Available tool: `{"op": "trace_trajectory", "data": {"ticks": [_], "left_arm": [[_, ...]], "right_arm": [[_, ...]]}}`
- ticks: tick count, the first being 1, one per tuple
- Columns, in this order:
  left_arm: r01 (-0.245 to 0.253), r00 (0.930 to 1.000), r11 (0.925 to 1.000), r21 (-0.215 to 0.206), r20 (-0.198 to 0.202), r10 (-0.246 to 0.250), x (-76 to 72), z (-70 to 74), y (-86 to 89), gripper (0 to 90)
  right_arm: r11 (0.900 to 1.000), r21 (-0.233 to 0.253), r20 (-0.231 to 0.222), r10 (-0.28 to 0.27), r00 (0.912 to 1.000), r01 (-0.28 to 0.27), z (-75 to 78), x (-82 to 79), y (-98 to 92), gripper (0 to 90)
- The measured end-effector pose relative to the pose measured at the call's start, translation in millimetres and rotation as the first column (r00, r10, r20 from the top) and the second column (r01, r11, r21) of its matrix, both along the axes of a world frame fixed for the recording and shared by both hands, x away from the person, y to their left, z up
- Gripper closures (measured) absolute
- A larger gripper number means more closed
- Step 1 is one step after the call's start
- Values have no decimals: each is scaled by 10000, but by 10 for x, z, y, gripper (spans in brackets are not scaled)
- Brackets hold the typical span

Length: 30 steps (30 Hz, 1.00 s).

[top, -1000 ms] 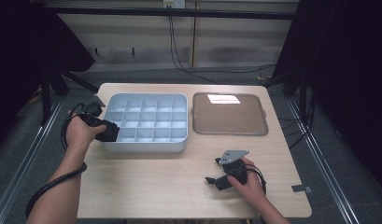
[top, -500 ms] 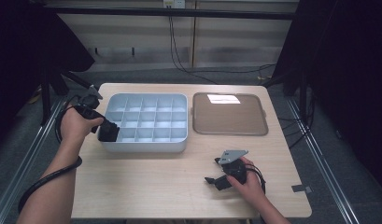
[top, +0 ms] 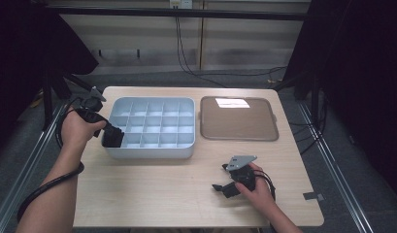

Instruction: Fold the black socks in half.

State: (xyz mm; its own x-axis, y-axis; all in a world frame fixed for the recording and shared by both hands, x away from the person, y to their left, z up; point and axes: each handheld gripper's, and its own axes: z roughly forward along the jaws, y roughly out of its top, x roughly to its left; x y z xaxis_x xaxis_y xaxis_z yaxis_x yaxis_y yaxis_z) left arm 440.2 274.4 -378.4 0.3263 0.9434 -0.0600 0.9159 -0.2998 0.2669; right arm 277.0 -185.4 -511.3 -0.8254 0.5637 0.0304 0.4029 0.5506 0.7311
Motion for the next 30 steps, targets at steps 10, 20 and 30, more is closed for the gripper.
{"op": "trace_trajectory", "data": {"ticks": [10,20,30], "left_arm": [[175,9998,9998,-55,-24,-175,60,0,-39,564],[145,9996,9999,-62,-250,-147,114,-37,-31,718],[312,9966,9995,-83,-765,-317,186,-178,-91,838]], "right_arm": [[10000,-9,-27,-58,10000,58,1,-7,6,155],[10000,8,-5,-44,10000,44,0,-7,7,155],[10000,4,-19,-33,10000,33,1,-31,17,155]]}}
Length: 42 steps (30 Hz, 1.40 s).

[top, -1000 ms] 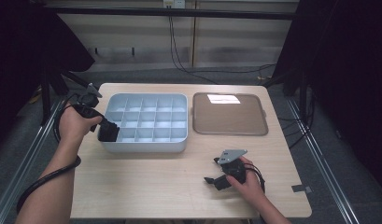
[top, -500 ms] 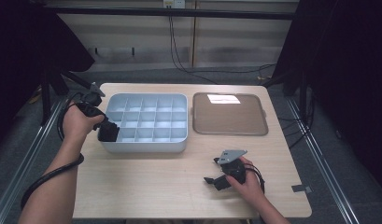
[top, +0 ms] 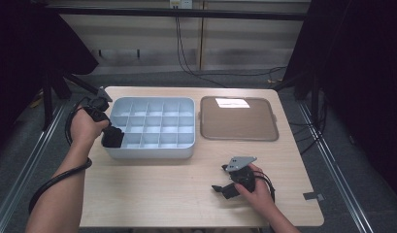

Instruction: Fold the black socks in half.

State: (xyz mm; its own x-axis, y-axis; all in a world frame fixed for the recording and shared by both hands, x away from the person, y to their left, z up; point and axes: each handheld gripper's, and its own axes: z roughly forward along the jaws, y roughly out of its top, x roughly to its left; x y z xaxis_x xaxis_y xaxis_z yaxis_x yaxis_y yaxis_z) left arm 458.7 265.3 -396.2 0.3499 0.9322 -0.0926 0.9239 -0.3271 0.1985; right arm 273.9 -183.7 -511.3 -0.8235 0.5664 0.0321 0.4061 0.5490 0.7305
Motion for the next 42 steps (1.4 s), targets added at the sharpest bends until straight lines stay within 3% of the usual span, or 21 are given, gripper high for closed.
{"op": "trace_trajectory", "data": {"ticks": [5,11,30,38,42], "left_arm": [[203,9995,9995,245,-240,-198,30,-69,-29,843],[161,9998,9998,133,-156,-159,9,-125,-28,845],[182,9997,9983,563,-162,-173,-7,-207,-97,845],[149,9998,9968,790,-164,-137,-25,-371,-133,845],[86,9999,9972,740,-131,-76,-28,-382,-127,845]], "right_arm": [[10000,-4,-5,-32,10000,32,0,-9,3,155],[10000,2,-13,-30,10000,30,0,-9,3,155],[10000,0,-15,-30,10000,30,0,-9,3,155],[10000,-5,6,-18,10000,18,0,-8,3,155],[10000,-7,-19,-24,10000,24,0,-8,3,155]]}}
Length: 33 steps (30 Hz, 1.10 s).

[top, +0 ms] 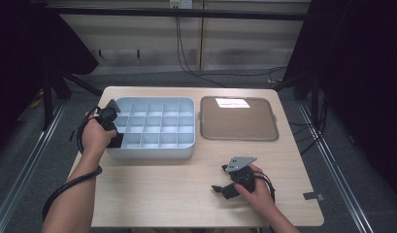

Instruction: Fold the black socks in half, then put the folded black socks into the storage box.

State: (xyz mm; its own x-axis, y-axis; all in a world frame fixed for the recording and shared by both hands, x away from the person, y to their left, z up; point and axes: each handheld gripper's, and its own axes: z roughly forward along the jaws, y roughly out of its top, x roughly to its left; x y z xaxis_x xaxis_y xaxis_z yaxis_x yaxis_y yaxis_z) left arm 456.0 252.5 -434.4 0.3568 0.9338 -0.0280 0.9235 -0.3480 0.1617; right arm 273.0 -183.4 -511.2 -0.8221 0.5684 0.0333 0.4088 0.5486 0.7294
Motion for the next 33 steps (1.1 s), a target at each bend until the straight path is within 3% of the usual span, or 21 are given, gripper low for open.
{"op": "trace_trajectory", "data": {"ticks": [3,12,19,24,33], "left_arm": [[-115,9999,9998,-166,40,115,-8,-13,14,845],[-131,9997,9999,-63,217,133,-32,-36,1,841],[-270,9992,9982,-531,290,286,-41,-3,62,800],[-384,9980,9978,-544,484,411,-40,92,71,679],[-82,9956,9988,-492,930,128,-48,344,70,633]], "right_arm": [[10000,-1,-10,0,10000,0,0,0,1,155],[10000,-6,6,14,10000,-14,0,1,1,155],[10000,-5,3,14,10000,-14,0,1,1,155],[10000,4,24,31,10000,-31,-1,4,1,154],[10000,-6,63,63,10000,-63,-1,7,1,154]]}}
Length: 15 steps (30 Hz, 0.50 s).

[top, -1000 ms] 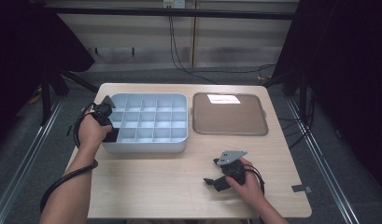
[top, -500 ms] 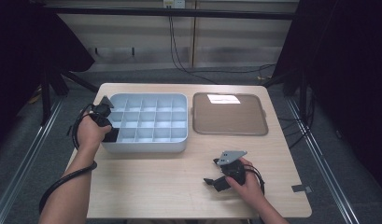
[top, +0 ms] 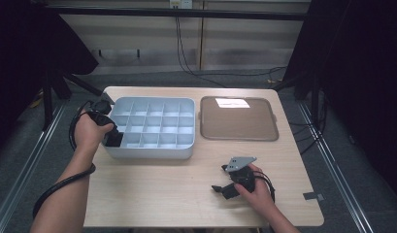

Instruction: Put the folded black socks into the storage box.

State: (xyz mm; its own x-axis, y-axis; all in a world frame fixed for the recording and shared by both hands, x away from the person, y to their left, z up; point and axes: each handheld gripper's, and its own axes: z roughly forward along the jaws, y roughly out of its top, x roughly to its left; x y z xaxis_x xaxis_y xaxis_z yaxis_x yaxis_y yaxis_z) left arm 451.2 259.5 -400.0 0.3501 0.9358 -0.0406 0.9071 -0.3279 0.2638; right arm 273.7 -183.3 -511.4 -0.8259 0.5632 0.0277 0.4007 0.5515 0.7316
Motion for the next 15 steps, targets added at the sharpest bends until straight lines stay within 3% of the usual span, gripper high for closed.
{"op": "trace_trajectory", "data": {"ticks": [4,10,15], "left_arm": [[49,9999,10000,5,124,-49,-17,90,-5,595],[147,9998,9999,-42,152,-146,-69,152,25,468],[255,9996,9994,-245,-69,-257,-122,188,28,418]], "right_arm": [[10000,2,6,-3,10000,3,0,1,0,154],[10000,2,5,-2,10000,2,0,1,0,155],[10000,-9,42,1,10000,-1,0,3,2,154]]}}
